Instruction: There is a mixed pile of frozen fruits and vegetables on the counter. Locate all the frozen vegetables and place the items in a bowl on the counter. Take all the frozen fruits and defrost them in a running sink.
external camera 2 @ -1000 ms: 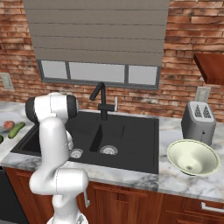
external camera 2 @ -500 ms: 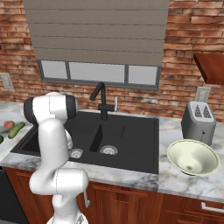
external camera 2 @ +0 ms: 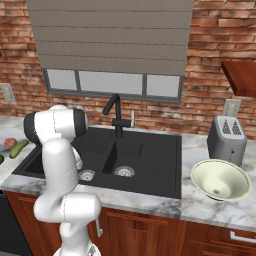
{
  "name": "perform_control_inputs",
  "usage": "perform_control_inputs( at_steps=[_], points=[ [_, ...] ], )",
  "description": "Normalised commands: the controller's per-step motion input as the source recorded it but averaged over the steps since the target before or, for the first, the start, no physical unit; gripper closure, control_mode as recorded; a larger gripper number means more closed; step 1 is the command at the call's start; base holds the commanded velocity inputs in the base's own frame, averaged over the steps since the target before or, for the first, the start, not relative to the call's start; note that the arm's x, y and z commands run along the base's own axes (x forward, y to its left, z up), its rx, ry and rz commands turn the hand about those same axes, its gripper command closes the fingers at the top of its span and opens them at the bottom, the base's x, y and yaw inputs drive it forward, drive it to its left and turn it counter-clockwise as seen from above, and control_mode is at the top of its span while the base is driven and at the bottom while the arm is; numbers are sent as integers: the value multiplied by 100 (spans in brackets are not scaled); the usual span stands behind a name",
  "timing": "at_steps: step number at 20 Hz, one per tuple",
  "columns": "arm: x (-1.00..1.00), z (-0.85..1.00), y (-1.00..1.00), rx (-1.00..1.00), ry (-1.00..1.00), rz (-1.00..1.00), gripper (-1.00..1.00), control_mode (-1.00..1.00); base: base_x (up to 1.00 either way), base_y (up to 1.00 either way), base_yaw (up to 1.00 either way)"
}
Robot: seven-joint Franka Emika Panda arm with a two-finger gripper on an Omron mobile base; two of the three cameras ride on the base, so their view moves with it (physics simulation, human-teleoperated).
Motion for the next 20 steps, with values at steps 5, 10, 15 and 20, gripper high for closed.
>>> perform_control_inputs(
  at_steps=[5,10,15,20],
  points=[
    [0,22,0,0,0,0,-100,-100,0,0,0],
    [0,22,0,0,0,0,-100,-100,0,0,0],
    [0,26,0,0,0,0,-100,-100,0,0,0],
    [0,34,1,0,0,0,-100,-100,0,0,0]
  ],
)
